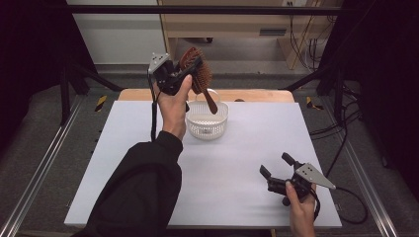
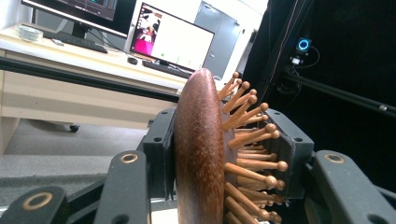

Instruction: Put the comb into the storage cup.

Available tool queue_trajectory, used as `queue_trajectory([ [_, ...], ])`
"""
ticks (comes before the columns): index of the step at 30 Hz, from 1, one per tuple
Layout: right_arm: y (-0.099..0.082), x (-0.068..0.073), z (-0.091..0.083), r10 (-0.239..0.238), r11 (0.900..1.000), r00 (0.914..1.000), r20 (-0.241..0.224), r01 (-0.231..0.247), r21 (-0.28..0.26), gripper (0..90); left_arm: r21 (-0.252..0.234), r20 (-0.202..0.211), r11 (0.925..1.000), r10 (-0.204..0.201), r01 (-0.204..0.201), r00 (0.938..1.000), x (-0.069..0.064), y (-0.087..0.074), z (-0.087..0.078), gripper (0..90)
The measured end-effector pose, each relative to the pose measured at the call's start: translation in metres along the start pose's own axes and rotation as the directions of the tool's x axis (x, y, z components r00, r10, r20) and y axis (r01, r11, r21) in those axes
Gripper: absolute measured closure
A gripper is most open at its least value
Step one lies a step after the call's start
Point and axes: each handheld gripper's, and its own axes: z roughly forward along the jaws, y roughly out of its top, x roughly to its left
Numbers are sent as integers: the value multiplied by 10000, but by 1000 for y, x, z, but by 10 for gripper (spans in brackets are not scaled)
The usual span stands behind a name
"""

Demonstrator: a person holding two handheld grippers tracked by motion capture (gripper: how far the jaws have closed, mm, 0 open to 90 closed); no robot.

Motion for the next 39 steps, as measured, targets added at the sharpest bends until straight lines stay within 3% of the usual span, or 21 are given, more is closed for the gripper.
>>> queue_trajectory([
  [9, -2, 3, 4, -303, 9993, 9995, -49, 304, 207, 35, 200, 27, 9998, 80, -80, 10000, 3, -10, 6, 495],
  [23, -6, 25, 17, -1257, 9888, 9897, -681, 1305, 725, 35, 401, 43, 9992, 56, -58, 10000, 1, -27, 15, 493],
  [39, -7, 25, 18, -1289, 9882, 9888, -753, 1344, 731, 35, 693, -131, 9976, 49, -40, 9999, 7, -42, 22, 492],
])
